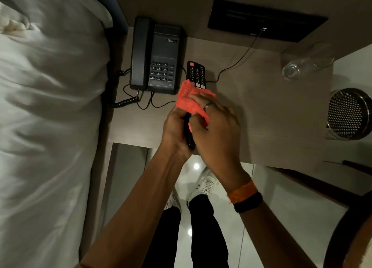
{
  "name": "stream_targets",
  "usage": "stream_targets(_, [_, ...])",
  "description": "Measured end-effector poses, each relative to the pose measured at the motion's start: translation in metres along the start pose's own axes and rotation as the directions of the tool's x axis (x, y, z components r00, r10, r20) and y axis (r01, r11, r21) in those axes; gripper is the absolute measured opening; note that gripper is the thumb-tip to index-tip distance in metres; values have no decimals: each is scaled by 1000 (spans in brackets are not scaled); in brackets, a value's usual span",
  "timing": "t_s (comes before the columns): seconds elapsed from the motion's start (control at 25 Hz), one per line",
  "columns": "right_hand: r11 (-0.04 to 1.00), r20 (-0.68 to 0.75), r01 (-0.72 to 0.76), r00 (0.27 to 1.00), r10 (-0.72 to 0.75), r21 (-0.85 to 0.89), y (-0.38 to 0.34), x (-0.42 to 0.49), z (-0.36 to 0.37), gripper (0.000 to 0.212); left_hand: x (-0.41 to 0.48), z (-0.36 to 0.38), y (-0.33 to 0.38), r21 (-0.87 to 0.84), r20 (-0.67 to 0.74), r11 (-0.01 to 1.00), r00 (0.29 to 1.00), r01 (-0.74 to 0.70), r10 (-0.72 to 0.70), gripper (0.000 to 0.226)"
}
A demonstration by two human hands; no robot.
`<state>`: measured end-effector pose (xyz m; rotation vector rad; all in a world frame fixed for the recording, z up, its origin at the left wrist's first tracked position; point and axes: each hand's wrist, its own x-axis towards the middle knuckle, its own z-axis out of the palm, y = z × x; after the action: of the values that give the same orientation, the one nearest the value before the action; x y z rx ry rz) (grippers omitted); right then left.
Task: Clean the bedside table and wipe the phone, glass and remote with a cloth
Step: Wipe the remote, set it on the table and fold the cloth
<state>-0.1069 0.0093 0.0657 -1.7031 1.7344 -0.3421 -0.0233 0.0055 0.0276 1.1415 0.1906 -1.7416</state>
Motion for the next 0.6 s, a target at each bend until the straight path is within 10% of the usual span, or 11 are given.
stream_targets(0.12, [998,9,8,1000,-8,62,5,-25,-6,48,0,-2,1,-52,63,994,994,96,-92,76])
stream_targets(0.32, [966,83,10,996,-32,259,31,-43,-18,39,7,1,-8,-78,38,987,990,142,-139,62])
stream_targets(0.6, [958,160,190,961,-226,214,57,-47,-40,37,20,13,16,147,50,979,989,-144,138,39])
